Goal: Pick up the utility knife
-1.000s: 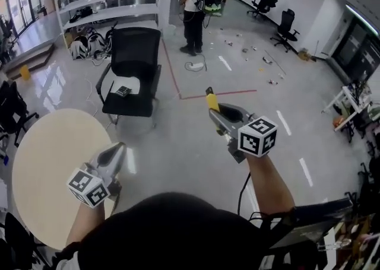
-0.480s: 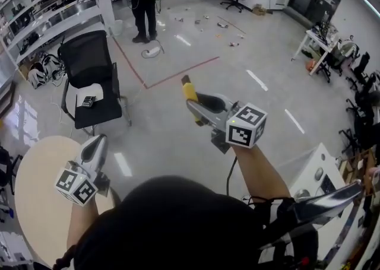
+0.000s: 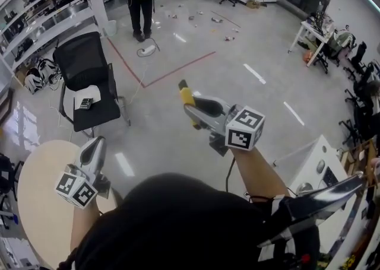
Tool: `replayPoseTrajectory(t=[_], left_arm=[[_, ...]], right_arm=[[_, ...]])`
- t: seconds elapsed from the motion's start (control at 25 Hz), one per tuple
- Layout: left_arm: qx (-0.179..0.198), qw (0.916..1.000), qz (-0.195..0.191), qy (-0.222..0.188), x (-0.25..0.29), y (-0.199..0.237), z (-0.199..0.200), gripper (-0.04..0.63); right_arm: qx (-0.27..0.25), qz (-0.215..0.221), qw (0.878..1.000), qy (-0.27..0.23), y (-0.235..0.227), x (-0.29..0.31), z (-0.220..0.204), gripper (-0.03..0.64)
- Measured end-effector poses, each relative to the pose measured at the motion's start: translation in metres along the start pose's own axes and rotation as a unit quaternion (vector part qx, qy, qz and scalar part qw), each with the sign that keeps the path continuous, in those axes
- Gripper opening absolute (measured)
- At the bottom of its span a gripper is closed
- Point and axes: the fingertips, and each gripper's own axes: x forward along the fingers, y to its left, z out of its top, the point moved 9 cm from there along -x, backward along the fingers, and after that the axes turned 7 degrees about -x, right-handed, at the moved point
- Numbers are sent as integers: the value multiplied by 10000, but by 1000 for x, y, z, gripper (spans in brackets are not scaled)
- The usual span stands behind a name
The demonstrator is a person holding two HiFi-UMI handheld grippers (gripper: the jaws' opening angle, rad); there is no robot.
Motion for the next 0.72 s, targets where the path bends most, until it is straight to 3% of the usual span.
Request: replayPoseTrajectory(t=[0.72], left_arm=[[-70, 9996, 258, -3, -28, -6, -12, 0]], right_arm=[[59, 177, 9998, -18, 7, 1, -4, 110]])
